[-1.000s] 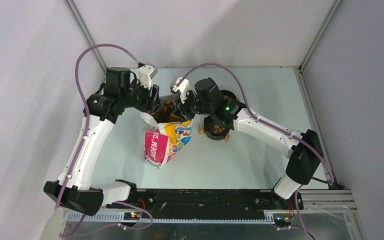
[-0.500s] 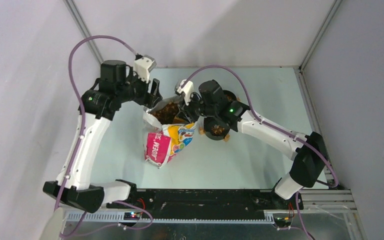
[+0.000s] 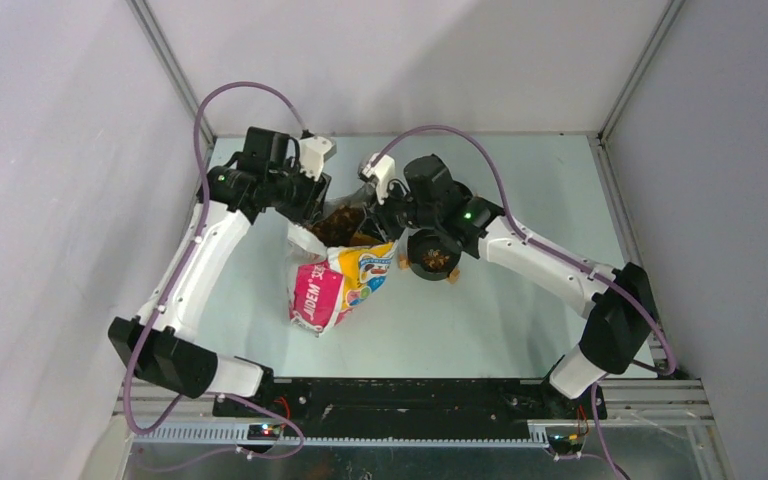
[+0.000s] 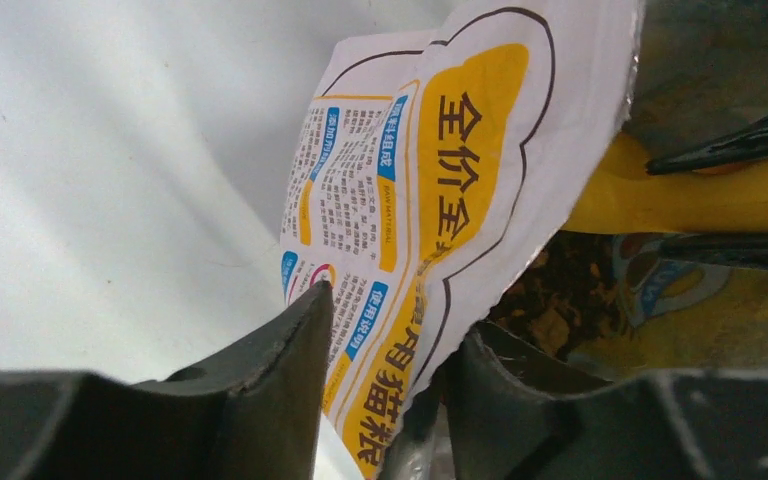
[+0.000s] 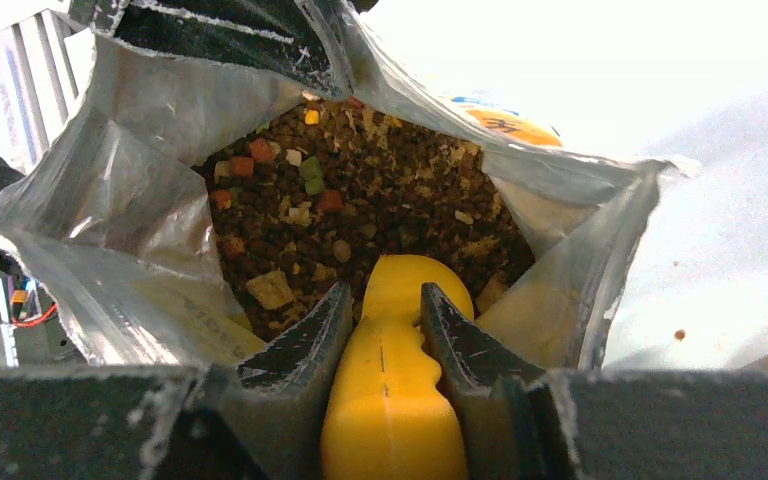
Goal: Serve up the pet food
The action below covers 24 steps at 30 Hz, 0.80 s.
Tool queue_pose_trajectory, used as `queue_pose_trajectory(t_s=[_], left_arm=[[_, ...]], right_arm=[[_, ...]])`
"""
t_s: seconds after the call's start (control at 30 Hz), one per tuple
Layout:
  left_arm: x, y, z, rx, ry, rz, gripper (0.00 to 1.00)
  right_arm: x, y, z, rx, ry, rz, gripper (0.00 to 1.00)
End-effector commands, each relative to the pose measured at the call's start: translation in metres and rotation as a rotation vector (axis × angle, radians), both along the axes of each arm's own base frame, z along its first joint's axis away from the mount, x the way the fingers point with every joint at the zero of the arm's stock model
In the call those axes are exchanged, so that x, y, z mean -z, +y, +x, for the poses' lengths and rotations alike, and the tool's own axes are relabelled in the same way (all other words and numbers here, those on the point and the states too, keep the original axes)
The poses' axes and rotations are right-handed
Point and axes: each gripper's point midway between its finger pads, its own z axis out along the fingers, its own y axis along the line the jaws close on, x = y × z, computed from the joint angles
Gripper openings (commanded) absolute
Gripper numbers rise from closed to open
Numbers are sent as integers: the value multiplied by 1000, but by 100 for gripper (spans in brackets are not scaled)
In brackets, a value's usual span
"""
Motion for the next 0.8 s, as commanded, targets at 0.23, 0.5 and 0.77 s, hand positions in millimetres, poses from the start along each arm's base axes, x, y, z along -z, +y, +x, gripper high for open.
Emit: queue_pose_trajectory(t_s=[0.23,0.5,0.77], left_arm=[[5,-3,2,21,51,22,6],[3,-12,5,34,62,-17,0],[4,-13,2,37,65,-24,0]], right_arm=[[72,-6,-21,-7,448,-98,0],[56,-4,4,84,731,87,0],[2,2,3,42,876,281,0]])
